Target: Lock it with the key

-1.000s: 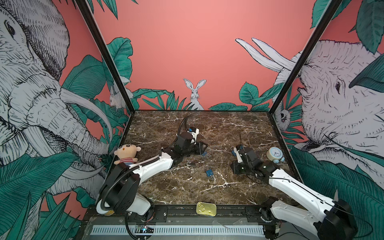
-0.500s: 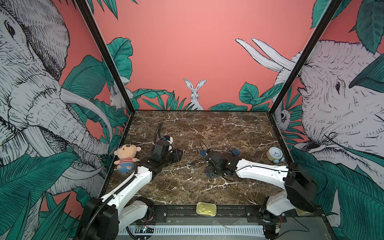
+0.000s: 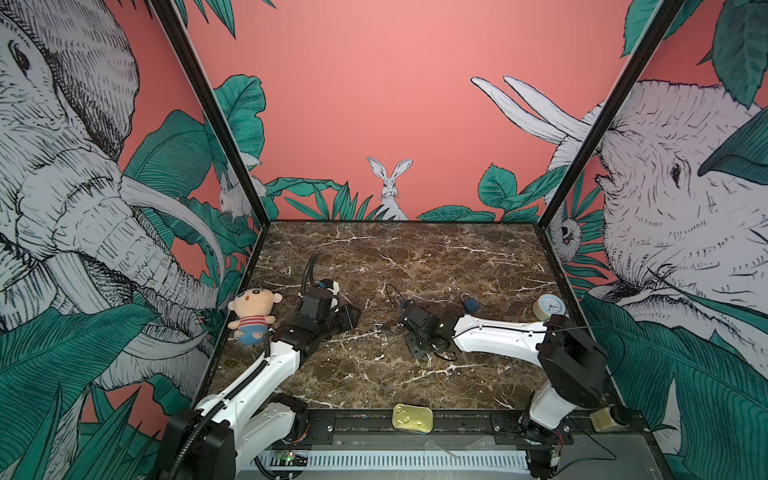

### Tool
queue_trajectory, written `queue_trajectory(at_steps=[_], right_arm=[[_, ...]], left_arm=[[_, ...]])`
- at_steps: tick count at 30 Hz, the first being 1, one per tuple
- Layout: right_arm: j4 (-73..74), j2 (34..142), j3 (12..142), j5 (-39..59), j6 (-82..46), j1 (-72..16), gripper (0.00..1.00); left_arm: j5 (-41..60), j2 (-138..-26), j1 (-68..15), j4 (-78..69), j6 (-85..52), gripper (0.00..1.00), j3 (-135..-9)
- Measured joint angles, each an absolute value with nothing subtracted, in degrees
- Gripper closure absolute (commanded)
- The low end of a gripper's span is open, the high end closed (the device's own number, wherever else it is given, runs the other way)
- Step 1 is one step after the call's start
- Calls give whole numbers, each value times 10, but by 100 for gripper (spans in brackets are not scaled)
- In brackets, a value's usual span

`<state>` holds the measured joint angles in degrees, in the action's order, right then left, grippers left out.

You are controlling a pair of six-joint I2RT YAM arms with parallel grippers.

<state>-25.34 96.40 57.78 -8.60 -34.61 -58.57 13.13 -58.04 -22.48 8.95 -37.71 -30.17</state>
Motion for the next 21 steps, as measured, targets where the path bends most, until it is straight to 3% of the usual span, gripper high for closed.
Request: queue_trajectory(at_steps=[21], right_arm=[[-259, 995, 578, -86, -355, -588, 58]], left_arm=[[144, -609, -223, 81, -382, 55, -302]])
